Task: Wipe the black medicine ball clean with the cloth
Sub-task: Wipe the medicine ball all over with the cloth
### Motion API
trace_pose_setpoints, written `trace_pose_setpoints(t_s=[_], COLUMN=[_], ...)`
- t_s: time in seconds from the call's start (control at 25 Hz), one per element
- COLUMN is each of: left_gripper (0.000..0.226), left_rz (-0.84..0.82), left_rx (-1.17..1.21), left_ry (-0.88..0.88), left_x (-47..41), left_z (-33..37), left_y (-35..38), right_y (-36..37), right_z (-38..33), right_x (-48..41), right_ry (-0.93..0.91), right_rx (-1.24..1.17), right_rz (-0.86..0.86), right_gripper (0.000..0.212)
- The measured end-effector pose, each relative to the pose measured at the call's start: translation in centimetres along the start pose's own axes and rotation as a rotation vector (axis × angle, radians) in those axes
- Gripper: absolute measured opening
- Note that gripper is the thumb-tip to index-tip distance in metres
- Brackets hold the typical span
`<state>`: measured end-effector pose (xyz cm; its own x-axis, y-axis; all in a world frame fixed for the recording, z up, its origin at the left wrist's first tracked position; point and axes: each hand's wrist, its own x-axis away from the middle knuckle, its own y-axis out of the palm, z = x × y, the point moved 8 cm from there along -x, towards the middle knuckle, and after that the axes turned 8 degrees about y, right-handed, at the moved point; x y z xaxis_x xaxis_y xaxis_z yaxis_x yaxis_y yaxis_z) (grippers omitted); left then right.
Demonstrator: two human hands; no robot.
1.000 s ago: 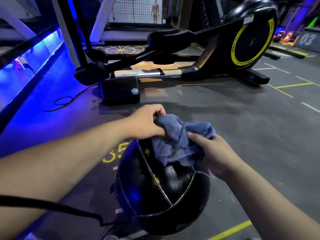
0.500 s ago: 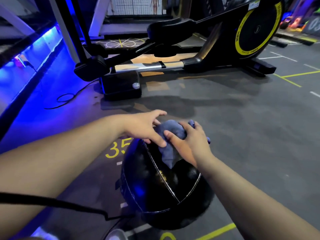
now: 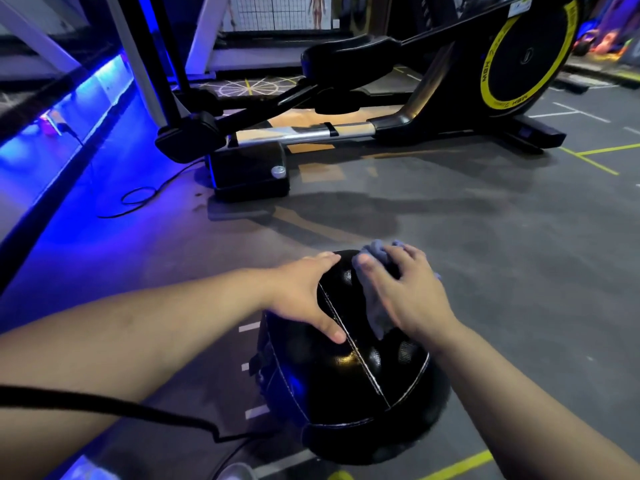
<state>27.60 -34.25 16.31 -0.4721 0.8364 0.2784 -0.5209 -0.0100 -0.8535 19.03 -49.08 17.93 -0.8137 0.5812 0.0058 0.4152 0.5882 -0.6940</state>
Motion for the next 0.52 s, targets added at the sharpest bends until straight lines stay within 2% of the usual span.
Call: trace_pose_setpoints(t_s=[0.08,0.16,0.32,0.44,0.52], left_gripper=[0.142,0.141,0.144,0.145,0.147], left_rz=[-0.007,-0.019,-0.041,-0.087,-0.11], left_rx=[-0.008,-0.025,-0.005,-0.011,-0.015], left_ry=[0.023,0.028,0.033,0.024,0.015], left_x=[0.1,0.2,0.8,1.0,1.1], left_z=[0.4,-0.1,-1.8,-2.4,-2.6], left_y=[0.4,0.3,0.2,0.7,0.6], right_y=[0.7,0.8,2.5,3.2,2.1], right_z=[-1.8,-2.3,1.6,3.7,2.6], right_x=[3.0,6.3,13.8,14.8,12.9], right_ry=[-0.186,-0.394,-0.834,-1.006,-1.022], right_rx=[0.212,0.182,0.128,0.25,0.205], right_rz=[0.137,0.206,0.159,0.119,0.089], right_gripper=[0.043,0.041,0.035,0.036,0.04])
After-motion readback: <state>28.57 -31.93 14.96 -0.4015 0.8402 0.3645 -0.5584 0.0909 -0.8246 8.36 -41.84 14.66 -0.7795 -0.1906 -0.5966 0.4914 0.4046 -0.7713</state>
